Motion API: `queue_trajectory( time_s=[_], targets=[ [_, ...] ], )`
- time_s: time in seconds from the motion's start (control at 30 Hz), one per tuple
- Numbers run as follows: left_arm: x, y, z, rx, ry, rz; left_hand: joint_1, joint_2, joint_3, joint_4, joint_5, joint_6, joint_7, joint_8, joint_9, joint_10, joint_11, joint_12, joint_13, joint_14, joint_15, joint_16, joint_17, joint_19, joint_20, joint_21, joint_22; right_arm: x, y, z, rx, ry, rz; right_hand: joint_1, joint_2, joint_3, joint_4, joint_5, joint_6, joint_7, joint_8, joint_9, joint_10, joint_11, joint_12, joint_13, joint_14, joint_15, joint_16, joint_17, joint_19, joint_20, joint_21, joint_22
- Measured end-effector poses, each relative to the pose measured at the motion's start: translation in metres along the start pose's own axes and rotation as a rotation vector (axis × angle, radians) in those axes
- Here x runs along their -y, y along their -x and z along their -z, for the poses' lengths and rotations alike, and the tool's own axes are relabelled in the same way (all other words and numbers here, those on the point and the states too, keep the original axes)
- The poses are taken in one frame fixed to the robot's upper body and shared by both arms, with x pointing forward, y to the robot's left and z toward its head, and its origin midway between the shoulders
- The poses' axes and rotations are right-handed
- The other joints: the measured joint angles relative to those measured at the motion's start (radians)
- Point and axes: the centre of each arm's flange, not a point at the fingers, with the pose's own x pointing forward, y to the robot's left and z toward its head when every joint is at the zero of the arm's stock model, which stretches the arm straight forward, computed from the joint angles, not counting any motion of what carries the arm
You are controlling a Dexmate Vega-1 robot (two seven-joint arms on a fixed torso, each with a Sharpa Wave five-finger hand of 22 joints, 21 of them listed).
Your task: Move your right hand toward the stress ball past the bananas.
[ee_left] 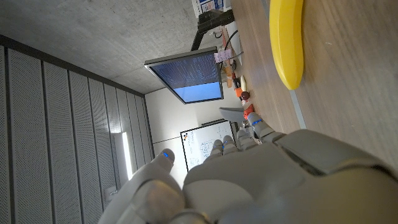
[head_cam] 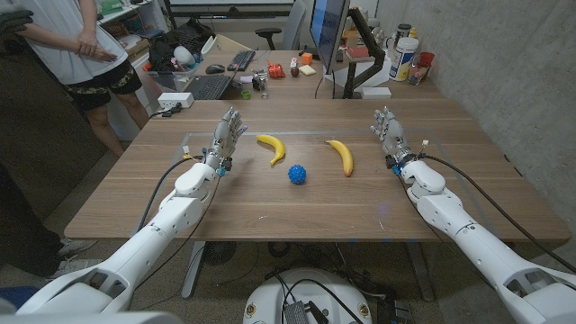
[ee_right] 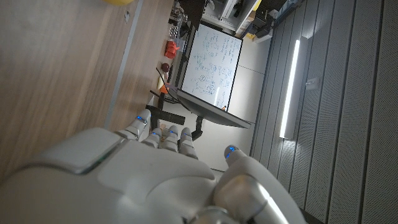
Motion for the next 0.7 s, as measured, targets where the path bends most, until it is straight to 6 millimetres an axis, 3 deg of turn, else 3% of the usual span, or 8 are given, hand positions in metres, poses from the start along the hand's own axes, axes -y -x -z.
queue_trajectory(
  time_s=[0.2, 0.43, 0.7],
  targets=[
    [-0.0006, -0.0016, -0.0012, 0.004, 0.000, 0.004, 0.000, 0.000, 0.000, 0.000, 0.000, 0.000, 0.000, 0.000, 0.000, 0.000, 0.000, 0.000, 0.000, 0.000, 0.000, 0.000, 0.000, 0.000, 0.000, 0.000, 0.000, -0.0021, -0.0012, -0.0001, -0.003, 0.005, -0.004, 0.000, 0.000, 0.000, 0.000, 0.000, 0.013, -0.001, 0.006, 0.000, 0.013, 0.000, 0.008, 0.000, 0.004, 0.003, 0.003, 0.000, 0.000, 0.000, 0.000, 0.000],
    [-0.0009, -0.0010, 0.0004, 0.000, 0.000, 0.006, 0.000, 0.000, 0.000, 0.000, 0.000, 0.000, 0.000, 0.000, 0.000, 0.000, 0.000, 0.000, 0.000, 0.000, 0.000, 0.000, 0.000, 0.000, 0.000, 0.000, 0.000, -0.0035, -0.0023, -0.0008, 0.000, 0.008, 0.000, 0.000, 0.000, 0.000, 0.000, 0.000, 0.052, -0.002, 0.015, 0.000, 0.062, -0.003, 0.023, 0.000, 0.058, 0.003, 0.020, -0.003, 0.000, 0.000, 0.000, 0.000],
    [-0.0022, -0.0008, 0.0011, -0.002, 0.001, 0.006, 0.000, 0.000, 0.000, 0.000, 0.000, 0.000, 0.000, 0.000, 0.000, 0.000, 0.000, 0.000, 0.000, 0.000, 0.000, 0.000, 0.000, 0.000, 0.000, 0.000, 0.000, -0.0042, -0.0036, -0.0026, 0.002, 0.025, 0.001, 0.004, 0.004, 0.014, -0.006, 0.000, 0.063, -0.002, 0.015, 0.000, 0.070, 0.005, 0.023, 0.000, 0.074, 0.002, 0.020, -0.003, 0.008, 0.000, 0.000, 0.000]
  ],
)
